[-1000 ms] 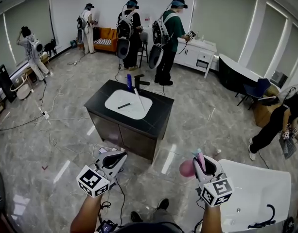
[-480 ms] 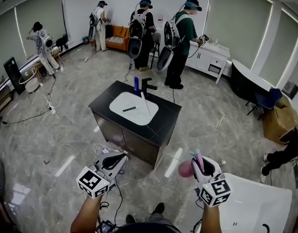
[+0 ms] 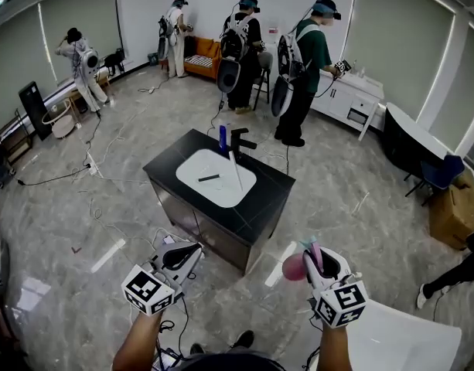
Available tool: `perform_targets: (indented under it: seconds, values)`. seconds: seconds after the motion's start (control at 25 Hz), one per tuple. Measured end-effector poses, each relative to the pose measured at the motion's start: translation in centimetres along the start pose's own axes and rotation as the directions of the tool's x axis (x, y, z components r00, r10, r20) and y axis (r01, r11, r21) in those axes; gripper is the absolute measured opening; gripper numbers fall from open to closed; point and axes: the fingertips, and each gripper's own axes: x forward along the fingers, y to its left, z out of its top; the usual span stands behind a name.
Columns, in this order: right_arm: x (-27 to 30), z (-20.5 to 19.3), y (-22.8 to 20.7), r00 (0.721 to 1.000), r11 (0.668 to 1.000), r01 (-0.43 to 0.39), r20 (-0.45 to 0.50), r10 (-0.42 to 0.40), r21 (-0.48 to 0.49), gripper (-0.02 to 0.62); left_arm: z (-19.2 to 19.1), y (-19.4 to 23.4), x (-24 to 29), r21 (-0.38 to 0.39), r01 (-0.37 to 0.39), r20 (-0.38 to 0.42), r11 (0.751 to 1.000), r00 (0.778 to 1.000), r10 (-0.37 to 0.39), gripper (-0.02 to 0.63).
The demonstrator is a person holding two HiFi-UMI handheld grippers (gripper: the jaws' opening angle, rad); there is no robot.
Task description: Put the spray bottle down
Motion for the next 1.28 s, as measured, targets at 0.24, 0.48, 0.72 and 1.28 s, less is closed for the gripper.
perform_targets:
  seconds: [0.24,0.48,0.72,1.28]
  values:
    - [0.6,-0.2,-3.7,1.0,1.0,-0.026,-0.001,0.026,0.006,0.095,0.7,-1.1,3.0,0.008,-0.035,-0.004,0.999,0.999,0.035,0.002]
    - [0.6,-1.2,-6.3,1.0,0.999,-0.014,-0.004,0.014,0.034,0.095,0.7,-1.8,6.1,0.017,-0.021,-0.02,1.0,1.0,0.022,0.002]
    - [0.6,-1.9,-8.3,1.0,0.998,0.016,-0.015,-0.015,0.054,0.095,0.9,-1.9,10.3,0.021,0.033,-0.022,0.999,0.999,-0.033,0.002]
    - [6.8,-0.7,-13.7,0.987,0.984,0.16,-0.037,-0.158,0.083,0.095,2.4,4.9,21.3,0.035,0.202,-0.011,0.979,0.979,-0.201,0.002]
